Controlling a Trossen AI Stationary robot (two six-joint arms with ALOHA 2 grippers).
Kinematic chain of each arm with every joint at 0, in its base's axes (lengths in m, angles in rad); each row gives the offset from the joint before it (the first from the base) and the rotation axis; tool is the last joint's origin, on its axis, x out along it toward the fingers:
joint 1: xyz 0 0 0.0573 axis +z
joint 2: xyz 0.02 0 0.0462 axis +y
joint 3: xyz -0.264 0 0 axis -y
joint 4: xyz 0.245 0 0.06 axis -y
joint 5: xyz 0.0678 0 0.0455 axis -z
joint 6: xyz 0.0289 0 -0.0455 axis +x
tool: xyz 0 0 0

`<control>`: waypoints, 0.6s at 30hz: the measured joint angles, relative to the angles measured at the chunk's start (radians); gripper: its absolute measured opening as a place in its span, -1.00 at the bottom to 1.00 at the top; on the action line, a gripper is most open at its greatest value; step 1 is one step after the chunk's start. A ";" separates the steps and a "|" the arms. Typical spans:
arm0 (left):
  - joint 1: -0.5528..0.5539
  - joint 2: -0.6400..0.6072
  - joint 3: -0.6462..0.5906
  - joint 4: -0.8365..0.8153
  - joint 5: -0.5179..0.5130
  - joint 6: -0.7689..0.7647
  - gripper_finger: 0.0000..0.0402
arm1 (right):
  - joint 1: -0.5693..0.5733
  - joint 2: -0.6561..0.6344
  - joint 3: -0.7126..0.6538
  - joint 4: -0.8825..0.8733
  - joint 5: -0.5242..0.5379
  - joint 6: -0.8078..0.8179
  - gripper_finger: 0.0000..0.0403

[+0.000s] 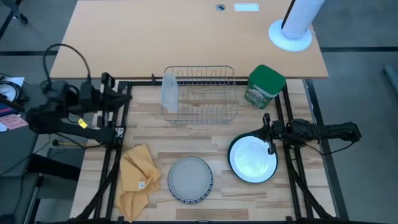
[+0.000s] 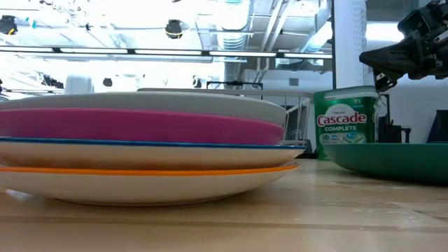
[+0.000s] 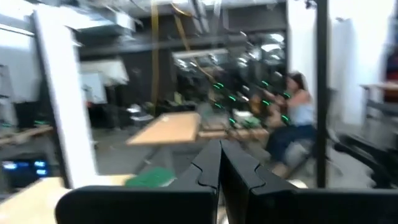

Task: Sort dishes
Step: Put the gray plate into the dish rack

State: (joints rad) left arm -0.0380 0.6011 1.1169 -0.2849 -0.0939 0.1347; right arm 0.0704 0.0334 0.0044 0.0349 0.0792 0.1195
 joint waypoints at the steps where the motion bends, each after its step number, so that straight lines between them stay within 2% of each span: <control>1: 0.000 0.008 -0.007 -0.002 0.033 -0.001 -1.00 | 0.001 0.000 0.000 0.000 0.000 0.017 -1.00; 4: -0.009 0.030 -0.049 0.008 0.094 -0.002 -1.00 | 0.002 0.000 0.000 0.000 0.000 0.072 -1.00; 18: -0.016 0.063 -0.266 0.151 0.080 -0.090 -1.00 | 0.001 0.000 0.000 0.006 0.000 0.119 -1.00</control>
State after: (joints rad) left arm -0.0543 0.6645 0.8504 -0.1338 -0.0135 0.0444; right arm 0.0715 0.0334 0.0048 0.0413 0.0792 0.2386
